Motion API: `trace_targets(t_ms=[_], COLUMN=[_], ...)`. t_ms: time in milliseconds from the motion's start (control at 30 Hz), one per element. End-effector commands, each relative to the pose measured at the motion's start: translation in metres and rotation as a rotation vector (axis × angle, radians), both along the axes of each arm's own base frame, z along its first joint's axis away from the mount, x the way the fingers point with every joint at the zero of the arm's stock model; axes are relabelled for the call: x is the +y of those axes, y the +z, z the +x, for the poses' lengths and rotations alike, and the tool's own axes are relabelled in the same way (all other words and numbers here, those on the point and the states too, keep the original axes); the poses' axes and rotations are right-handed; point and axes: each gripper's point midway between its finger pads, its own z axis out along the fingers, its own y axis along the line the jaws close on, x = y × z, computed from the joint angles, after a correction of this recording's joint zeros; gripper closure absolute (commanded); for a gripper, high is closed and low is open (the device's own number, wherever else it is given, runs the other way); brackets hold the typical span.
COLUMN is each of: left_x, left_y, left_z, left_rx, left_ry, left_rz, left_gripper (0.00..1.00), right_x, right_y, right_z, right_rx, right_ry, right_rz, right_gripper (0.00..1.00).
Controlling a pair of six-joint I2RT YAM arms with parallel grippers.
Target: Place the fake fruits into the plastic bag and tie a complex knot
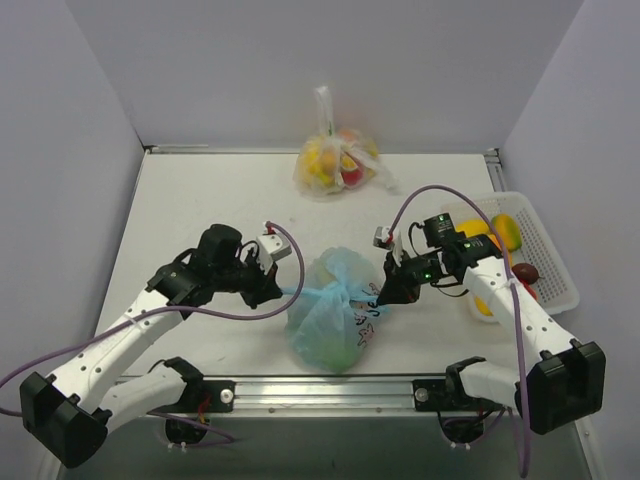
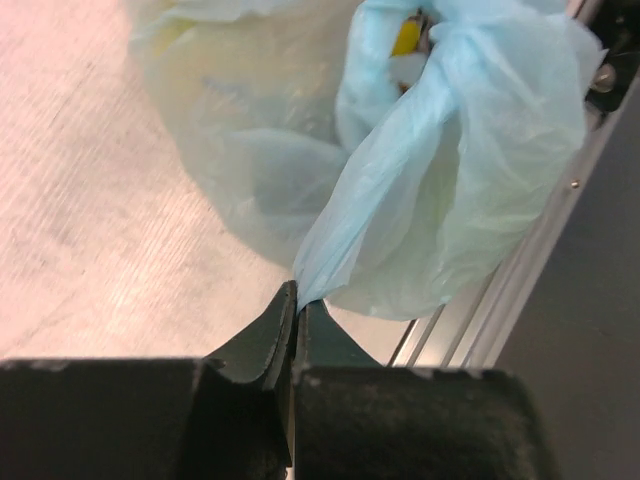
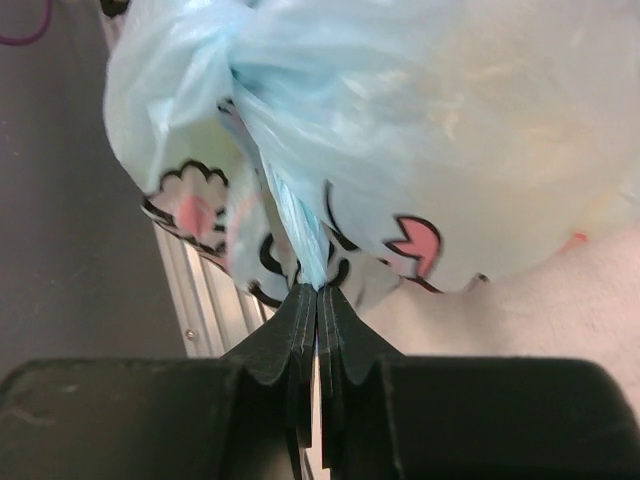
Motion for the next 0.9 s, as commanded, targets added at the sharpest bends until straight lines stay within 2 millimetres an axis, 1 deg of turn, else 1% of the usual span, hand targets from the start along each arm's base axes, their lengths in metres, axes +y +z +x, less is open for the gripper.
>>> trace_targets(t_ms=[0, 133, 167, 233, 300, 333, 367, 400, 433, 467, 500, 533, 567, 600, 633, 667, 700, 733, 767, 833, 867], left_x=[0.040, 0.057, 0.061, 0.062, 0.059, 0.055, 0.051, 0.039, 0.035, 0.030, 0.023, 0.019, 0.017, 0.013, 0.011, 0.009, 0.007, 0.003, 0.002, -0.001, -0.004], left_y=[-0.017, -0.027, -0.028, -0.034, -0.038, -0.043, -0.038, -0.033, -0.029, -0.022, -0.015, -0.013, -0.011, -0.007, -0.006, -0.004, -0.001, 0.000, 0.002, 0.003, 0.004], left_z=[0.013, 0.027, 0.030, 0.032, 0.032, 0.030, 0.027, 0.017, 0.015, 0.016, 0.011, 0.009, 0.008, 0.005, 0.002, 0.001, 0.000, -0.004, -0.004, -0.003, -0.004], left_rx=[-0.041, -0.075, -0.061, -0.039, -0.023, 0.003, 0.003, 0.036, 0.040, 0.028, 0.028, 0.017, 0.004, -0.004, -0.014, -0.030, -0.044, -0.053, -0.076, -0.110, -0.132], left_ry=[0.122, 0.171, 0.186, 0.184, 0.161, 0.131, 0.080, 0.012, -0.006, -0.018, -0.060, -0.082, -0.102, -0.130, -0.154, -0.173, -0.189, -0.215, -0.236, -0.258, -0.281], left_rz=[0.144, 0.249, 0.245, 0.260, 0.265, 0.267, 0.262, 0.211, 0.195, 0.174, 0.135, 0.127, 0.127, 0.113, 0.112, 0.111, 0.105, 0.099, 0.101, 0.116, 0.125], left_gripper=[1.00, 1.00, 1.00, 1.00, 1.00, 1.00, 1.00, 1.00, 1.00, 1.00, 1.00, 0.95, 0.83, 0.76, 0.70, 0.63, 0.51, 0.48, 0.44, 0.28, 0.27], right_x=[-0.038, -0.051, -0.054, -0.056, -0.058, -0.059, -0.056, -0.055, -0.053, -0.049, -0.048, -0.045, -0.044, -0.041, -0.039, -0.039, -0.039, -0.038, -0.037, -0.037, -0.036], right_y=[-0.036, -0.045, -0.046, -0.046, -0.046, -0.045, -0.040, -0.036, -0.034, -0.030, -0.027, -0.026, -0.025, -0.023, -0.023, -0.023, -0.025, -0.026, -0.026, -0.029, -0.031], right_z=[-0.010, -0.012, -0.012, -0.010, -0.011, -0.011, -0.011, -0.020, -0.023, -0.021, -0.029, -0.033, -0.034, -0.034, -0.036, -0.037, -0.036, -0.037, -0.038, -0.038, -0.040], right_rx=[0.040, 0.053, 0.056, 0.054, 0.059, 0.064, 0.067, 0.105, 0.120, 0.133, 0.172, 0.185, 0.194, 0.190, 0.184, 0.181, 0.173, 0.173, 0.178, 0.178, 0.186], right_ry=[-0.012, -0.014, -0.018, -0.021, -0.019, -0.015, -0.003, 0.016, 0.029, 0.037, 0.057, 0.080, 0.089, 0.091, 0.101, 0.103, 0.103, 0.111, 0.108, 0.109, 0.117], right_rz=[-0.188, -0.224, -0.231, -0.239, -0.256, -0.260, -0.247, -0.239, -0.232, -0.226, -0.234, -0.238, -0.242, -0.235, -0.237, -0.243, -0.261, -0.270, -0.275, -0.295, -0.301], right_gripper=[1.00, 1.00, 1.00, 1.00, 1.00, 1.00, 1.00, 1.00, 1.00, 1.00, 0.90, 0.74, 0.55, 0.48, 0.33, 0.27, 0.26, 0.24, 0.14, 0.12, 0.12])
